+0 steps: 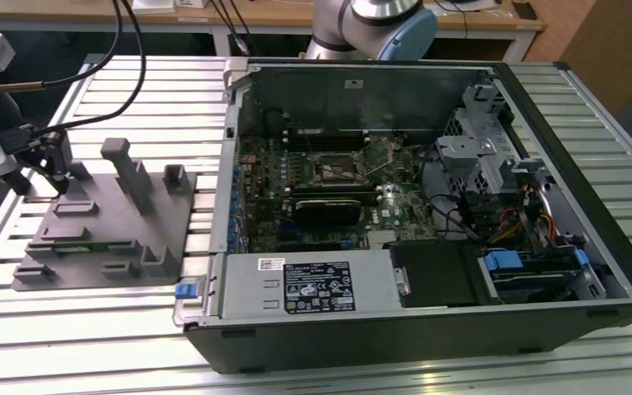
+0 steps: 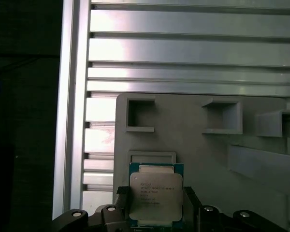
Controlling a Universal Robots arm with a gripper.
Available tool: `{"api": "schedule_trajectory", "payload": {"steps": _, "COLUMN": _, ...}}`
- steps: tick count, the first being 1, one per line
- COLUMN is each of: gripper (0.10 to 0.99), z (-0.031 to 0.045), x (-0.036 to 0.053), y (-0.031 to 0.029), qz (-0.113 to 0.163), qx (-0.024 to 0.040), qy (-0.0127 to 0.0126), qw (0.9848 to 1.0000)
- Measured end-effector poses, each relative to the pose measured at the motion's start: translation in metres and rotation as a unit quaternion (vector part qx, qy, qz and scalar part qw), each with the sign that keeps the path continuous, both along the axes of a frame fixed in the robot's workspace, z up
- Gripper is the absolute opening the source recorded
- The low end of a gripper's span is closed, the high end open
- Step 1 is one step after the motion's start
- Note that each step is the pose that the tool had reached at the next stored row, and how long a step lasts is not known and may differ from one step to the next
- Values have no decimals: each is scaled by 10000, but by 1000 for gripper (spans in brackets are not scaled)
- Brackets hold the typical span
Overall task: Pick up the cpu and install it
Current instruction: 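Pick up the cpu and move it towards the insertion slot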
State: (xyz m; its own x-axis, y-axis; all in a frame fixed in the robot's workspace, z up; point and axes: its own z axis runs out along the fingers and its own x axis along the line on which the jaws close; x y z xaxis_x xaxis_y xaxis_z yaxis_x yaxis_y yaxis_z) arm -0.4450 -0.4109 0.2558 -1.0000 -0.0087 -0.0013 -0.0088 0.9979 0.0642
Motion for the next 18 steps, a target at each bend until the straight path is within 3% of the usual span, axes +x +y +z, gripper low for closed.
{"api": "schedule_trajectory", "payload": {"steps": 18, "gripper": 529, "z": 93, "x": 0, "y": 3, "qz": 0, "qx": 0, "qy": 0, "qw": 10000}}
